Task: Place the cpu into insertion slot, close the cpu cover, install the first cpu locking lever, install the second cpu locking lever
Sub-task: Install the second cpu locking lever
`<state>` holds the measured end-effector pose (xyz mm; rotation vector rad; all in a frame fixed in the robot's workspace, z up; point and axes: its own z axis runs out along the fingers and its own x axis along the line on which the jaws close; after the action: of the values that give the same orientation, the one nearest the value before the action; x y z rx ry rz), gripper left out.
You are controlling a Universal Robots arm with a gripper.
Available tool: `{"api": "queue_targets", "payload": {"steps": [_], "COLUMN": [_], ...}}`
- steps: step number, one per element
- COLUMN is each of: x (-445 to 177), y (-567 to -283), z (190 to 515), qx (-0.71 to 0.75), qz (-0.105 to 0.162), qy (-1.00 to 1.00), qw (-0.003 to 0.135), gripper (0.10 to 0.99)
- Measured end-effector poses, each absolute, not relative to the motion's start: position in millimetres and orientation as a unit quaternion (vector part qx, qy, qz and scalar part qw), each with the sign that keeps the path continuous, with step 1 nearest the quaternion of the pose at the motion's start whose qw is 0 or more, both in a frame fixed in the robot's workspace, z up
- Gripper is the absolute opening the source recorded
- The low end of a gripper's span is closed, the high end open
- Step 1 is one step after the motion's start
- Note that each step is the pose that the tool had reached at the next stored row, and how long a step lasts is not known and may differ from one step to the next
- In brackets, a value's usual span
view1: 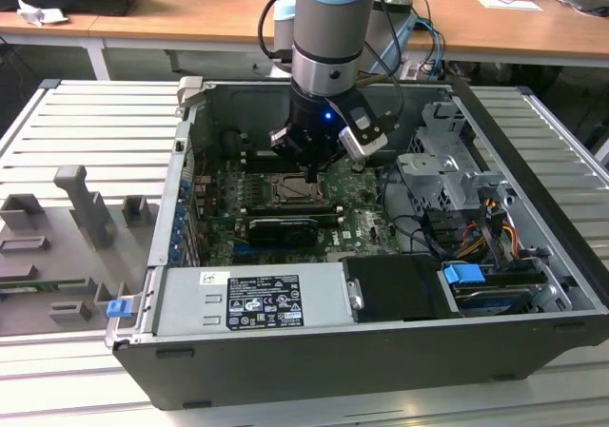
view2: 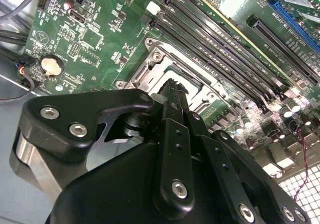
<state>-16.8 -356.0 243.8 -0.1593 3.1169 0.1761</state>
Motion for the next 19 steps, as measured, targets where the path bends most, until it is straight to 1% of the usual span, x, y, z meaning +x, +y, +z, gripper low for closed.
{"api": "queue_targets", "payload": {"steps": [19], "x": [-16.7], "y": [-361.9], "z": [241.9], "qx": [-0.051], "qz": [0.056], "qy": [0.997], "qw": [0.008], "gripper": [0.106]}}
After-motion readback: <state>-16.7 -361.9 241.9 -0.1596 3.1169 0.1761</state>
